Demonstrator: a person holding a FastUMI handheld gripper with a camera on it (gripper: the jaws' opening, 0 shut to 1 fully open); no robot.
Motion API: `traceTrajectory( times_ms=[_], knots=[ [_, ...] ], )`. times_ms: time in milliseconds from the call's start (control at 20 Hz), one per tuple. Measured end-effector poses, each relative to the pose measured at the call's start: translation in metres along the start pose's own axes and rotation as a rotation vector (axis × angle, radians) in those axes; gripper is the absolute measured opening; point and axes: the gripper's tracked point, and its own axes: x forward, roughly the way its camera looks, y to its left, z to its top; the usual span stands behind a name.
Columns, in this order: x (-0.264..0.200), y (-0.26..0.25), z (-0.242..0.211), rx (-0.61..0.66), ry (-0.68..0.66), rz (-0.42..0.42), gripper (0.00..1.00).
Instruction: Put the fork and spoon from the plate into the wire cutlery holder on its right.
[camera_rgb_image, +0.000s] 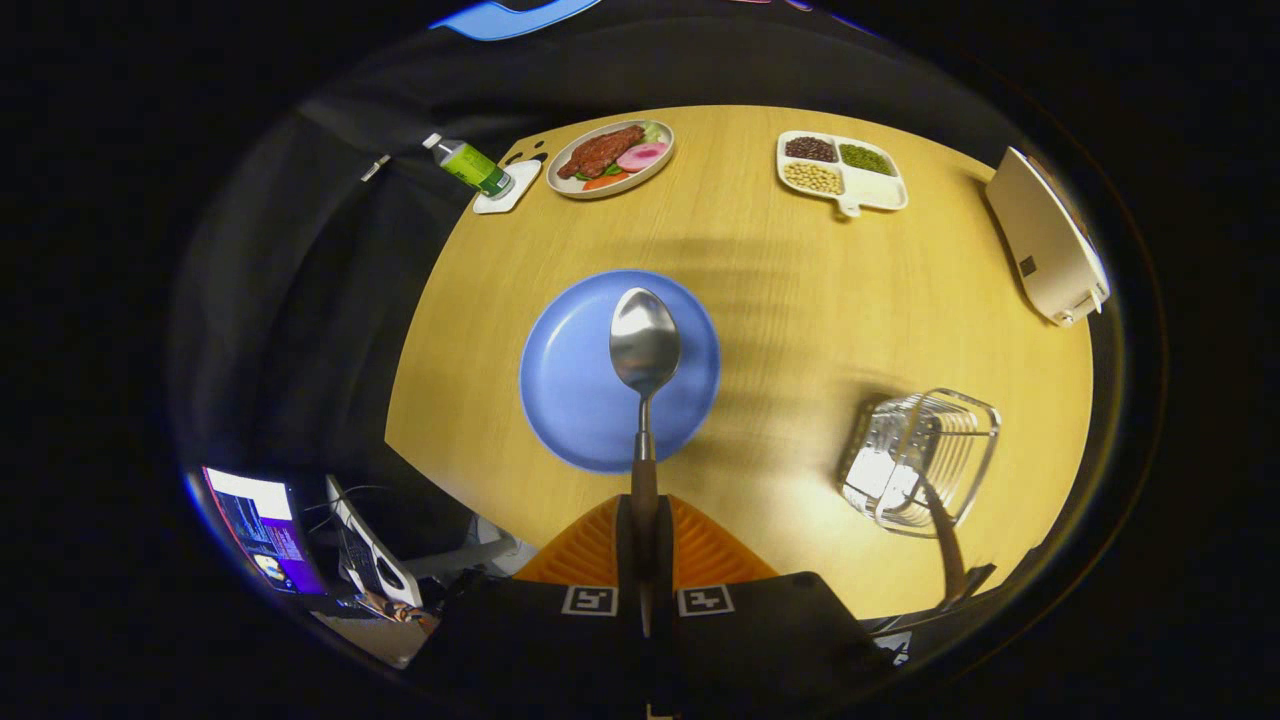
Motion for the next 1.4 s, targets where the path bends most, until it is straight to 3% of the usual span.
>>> traceTrajectory(
  times_ms=[300,700,1400],
  knots=[
    [-0.057,-0.069,-0.024,-0.039,0.098,-0.067,0.07],
    [-0.090,-0.139,-0.046,-0.095,0.323,-0.121,0.07],
    [-0.057,-0.168,-0.036,-0.102,0.583,-0.104,0.08]
  ],
)
